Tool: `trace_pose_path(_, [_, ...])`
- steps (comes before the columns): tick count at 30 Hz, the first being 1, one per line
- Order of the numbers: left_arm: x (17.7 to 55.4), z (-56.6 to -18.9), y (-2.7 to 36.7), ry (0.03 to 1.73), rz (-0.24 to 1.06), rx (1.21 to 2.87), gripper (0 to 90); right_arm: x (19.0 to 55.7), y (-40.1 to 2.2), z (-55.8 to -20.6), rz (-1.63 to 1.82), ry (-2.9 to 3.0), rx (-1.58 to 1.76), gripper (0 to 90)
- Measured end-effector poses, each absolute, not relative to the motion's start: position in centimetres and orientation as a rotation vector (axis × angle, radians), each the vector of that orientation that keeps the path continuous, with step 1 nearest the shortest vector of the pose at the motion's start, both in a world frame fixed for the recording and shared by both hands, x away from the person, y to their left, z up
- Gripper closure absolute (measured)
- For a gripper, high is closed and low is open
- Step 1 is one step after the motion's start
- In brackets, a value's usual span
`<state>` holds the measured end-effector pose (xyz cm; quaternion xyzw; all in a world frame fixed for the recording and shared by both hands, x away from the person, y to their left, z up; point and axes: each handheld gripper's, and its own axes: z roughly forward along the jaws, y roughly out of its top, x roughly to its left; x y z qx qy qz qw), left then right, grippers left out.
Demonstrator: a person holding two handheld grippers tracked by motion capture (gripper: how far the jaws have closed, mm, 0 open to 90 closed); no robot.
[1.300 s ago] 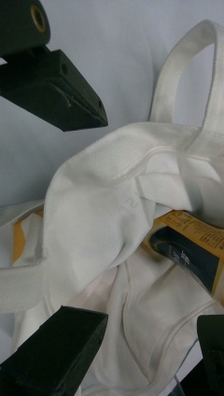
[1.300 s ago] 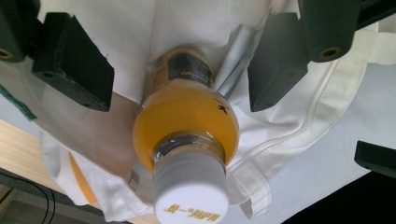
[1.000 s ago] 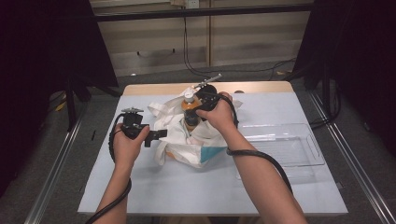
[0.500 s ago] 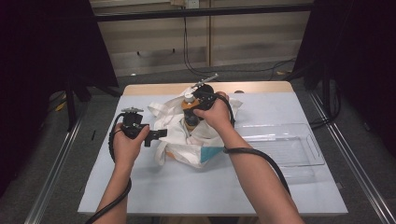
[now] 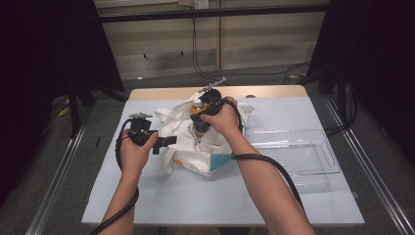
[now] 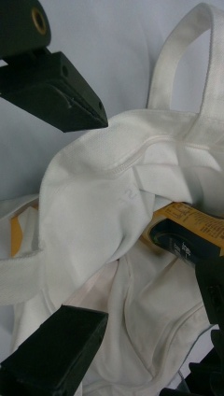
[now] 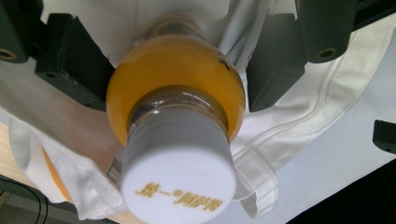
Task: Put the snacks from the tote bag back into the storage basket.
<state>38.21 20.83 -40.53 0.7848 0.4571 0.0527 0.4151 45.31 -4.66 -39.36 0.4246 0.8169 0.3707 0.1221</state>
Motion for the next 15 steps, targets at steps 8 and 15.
trace_pose_path(8, [38.22, -40.50, 20.81, 1.144, 0.132, 1.978, 7.3, 45.58, -4.37, -39.49, 1.072, 2.385, 1.247, 25.0])
trace_pose_path(15, [38.19, -40.49, 20.76, 1.143, 0.129, 1.977, 7.3, 45.74, -4.46, -39.64, 1.082, 2.375, 1.261, 25.8])
